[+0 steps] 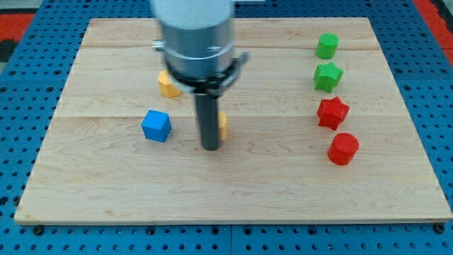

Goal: Push your arm towards red star

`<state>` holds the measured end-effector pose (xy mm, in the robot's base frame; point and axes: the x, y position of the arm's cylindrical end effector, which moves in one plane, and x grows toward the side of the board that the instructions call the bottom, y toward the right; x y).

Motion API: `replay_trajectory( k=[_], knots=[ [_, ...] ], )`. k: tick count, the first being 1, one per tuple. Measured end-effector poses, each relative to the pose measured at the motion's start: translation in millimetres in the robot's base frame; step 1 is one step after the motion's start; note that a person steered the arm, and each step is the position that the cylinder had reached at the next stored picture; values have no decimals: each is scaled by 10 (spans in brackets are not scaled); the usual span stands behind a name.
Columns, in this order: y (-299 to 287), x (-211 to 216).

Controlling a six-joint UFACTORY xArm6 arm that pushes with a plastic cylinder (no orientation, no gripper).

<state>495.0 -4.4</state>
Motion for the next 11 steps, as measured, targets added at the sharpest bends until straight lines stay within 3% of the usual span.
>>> replay_trajectory(
  k=[2,3,4,5,6,7,9,11],
  knots=[
    [86,-467],
    [320,-499],
    [908,-874],
    [736,-830],
    [656,-404],
    [940,-91],
    [2137,-247],
    [1714,-642]
  ],
)
